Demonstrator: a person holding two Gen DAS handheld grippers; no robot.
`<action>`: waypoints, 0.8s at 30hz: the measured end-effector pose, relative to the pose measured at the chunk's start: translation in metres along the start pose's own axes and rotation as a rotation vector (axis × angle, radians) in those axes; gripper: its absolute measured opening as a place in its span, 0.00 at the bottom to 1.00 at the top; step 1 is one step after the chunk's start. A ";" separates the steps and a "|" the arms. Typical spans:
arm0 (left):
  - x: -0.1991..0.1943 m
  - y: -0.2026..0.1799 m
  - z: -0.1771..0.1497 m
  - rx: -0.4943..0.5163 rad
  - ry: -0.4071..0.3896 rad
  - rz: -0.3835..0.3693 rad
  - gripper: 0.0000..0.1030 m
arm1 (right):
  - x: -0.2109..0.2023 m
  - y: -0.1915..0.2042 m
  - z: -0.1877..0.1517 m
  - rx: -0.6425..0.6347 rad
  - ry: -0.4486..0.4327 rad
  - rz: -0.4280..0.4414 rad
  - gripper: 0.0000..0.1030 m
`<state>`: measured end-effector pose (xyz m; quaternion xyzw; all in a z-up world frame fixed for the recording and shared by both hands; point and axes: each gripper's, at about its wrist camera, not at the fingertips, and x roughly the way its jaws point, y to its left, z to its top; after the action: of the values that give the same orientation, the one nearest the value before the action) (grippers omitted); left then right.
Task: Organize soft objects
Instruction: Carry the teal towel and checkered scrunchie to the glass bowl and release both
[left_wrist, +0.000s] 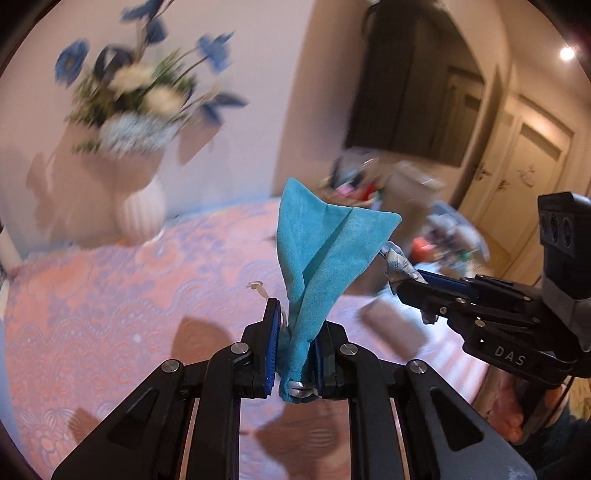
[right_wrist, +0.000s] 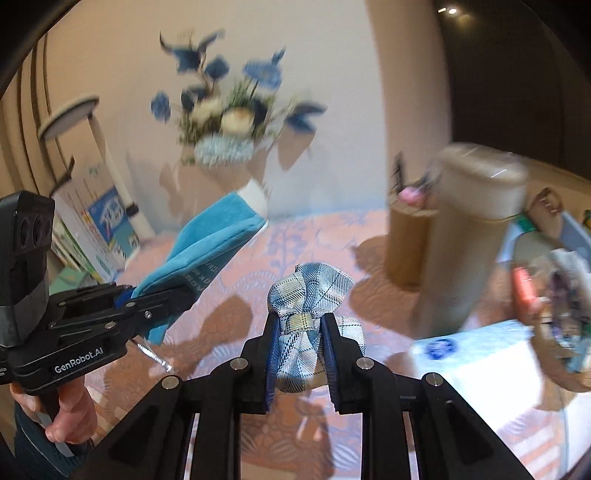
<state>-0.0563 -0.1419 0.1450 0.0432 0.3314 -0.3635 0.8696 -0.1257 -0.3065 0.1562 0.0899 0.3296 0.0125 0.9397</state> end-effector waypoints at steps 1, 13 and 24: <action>-0.006 -0.014 0.004 0.016 -0.019 -0.015 0.12 | -0.013 -0.005 0.001 0.006 -0.020 -0.013 0.21; 0.019 -0.185 0.063 0.207 -0.084 -0.140 0.12 | -0.128 -0.148 0.007 0.239 -0.192 -0.284 0.21; 0.178 -0.278 0.117 0.184 0.048 -0.130 0.12 | -0.110 -0.328 0.001 0.575 -0.149 -0.395 0.21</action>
<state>-0.0846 -0.4902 0.1742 0.1099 0.3193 -0.4467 0.8285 -0.2232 -0.6380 0.1670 0.2860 0.2613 -0.2693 0.8817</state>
